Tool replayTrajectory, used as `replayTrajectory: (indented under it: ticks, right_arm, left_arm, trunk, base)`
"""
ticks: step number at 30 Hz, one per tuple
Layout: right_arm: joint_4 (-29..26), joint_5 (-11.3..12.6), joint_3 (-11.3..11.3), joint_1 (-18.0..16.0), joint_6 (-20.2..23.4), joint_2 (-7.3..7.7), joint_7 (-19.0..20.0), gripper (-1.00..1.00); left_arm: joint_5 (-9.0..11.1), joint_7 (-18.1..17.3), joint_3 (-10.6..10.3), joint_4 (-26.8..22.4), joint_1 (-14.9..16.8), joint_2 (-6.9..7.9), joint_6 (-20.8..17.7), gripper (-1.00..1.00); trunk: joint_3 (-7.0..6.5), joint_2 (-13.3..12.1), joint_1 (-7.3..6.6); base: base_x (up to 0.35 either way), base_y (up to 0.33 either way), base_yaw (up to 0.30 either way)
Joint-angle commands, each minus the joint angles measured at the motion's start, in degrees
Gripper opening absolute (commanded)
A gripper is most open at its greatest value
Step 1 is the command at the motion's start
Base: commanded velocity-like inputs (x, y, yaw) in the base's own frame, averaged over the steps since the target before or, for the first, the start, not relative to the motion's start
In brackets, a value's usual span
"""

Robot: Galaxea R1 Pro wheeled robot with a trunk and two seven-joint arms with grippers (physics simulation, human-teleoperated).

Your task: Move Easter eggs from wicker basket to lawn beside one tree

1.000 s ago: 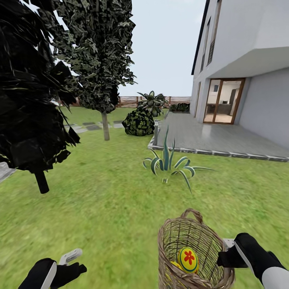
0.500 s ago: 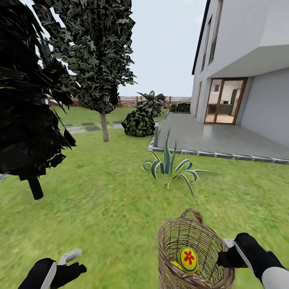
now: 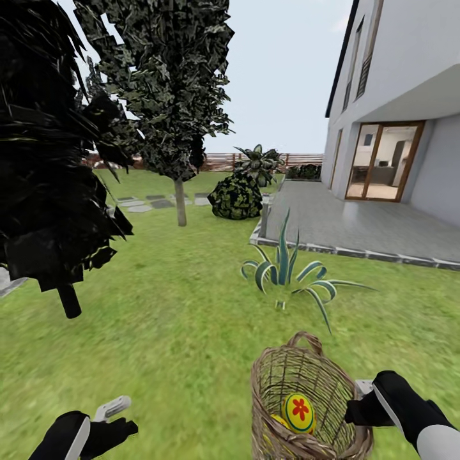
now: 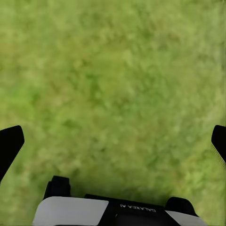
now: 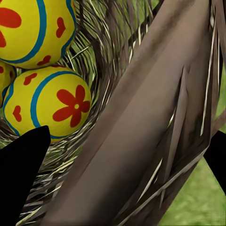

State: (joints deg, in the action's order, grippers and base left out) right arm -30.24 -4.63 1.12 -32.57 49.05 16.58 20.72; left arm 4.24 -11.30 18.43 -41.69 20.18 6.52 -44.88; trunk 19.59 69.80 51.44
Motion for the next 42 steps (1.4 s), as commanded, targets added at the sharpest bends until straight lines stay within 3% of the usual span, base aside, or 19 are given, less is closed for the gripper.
replayTrajectory:
  ticks: [1,13,16,19,22,25,34,42]
  right_arm:
    - [-0.1,-0.5,0.2,0.0,0.2,0.00,0.4,-1.00]
    - [-0.1,-0.4,0.1,0.0,0.1,0.17,0.4,-1.00]
    - [3.8,-0.3,0.2,0.0,-5.3,0.16,1.1,-1.00]
    - [5.8,-0.5,0.9,0.0,-6.8,-0.50,1.0,-1.00]
    - [6.3,-0.6,1.0,0.0,-6.3,-0.34,0.5,-1.00]
    - [6.7,0.0,0.3,0.0,-0.1,3.41,0.9,-1.00]
    - [1.0,-0.2,1.0,0.0,0.0,2.86,1.6,-1.00]
    - [0.7,-0.5,1.0,0.0,0.0,2.29,0.9,-1.00]
  left_arm:
    - [0.4,0.1,0.1,-0.1,0.0,-0.01,-0.3,1.00]
    - [0.4,0.1,0.1,0.0,0.0,0.03,-0.4,1.00]
    - [0.4,0.1,0.2,0.0,0.0,0.17,-0.4,1.00]
    - [0.4,0.1,0.1,0.0,0.0,0.13,-0.4,1.00]
    - [0.4,0.0,0.1,0.0,0.0,0.04,-0.4,1.00]
    - [0.4,0.1,0.1,0.0,0.0,-0.10,-0.4,1.00]
    - [0.4,0.1,0.1,0.0,0.0,-0.17,-0.4,1.00]
    - [0.3,0.1,0.1,0.0,0.0,-0.19,-0.3,1.00]
  trunk:
    - [0.07,0.0,0.04]
    - [0.07,0.0,0.04]
    - [0.07,0.0,0.04]
    - [0.07,0.0,0.04]
    - [0.07,0.0,0.04]
    - [0.07,0.0,0.04]
    - [0.07,0.0,0.04]
    - [0.07,0.0,0.04]
  base:
    - [0.337,0.000,0.009]
    - [0.337,0.000,0.100]
    - [0.337,0.000,0.002]
    - [0.337,0.000,0.000]
    - [0.337,0.000,0.000]
    - [0.337,0.000,0.000]
    - [0.337,0.000,0.008]
    - [0.337,0.000,0.246]
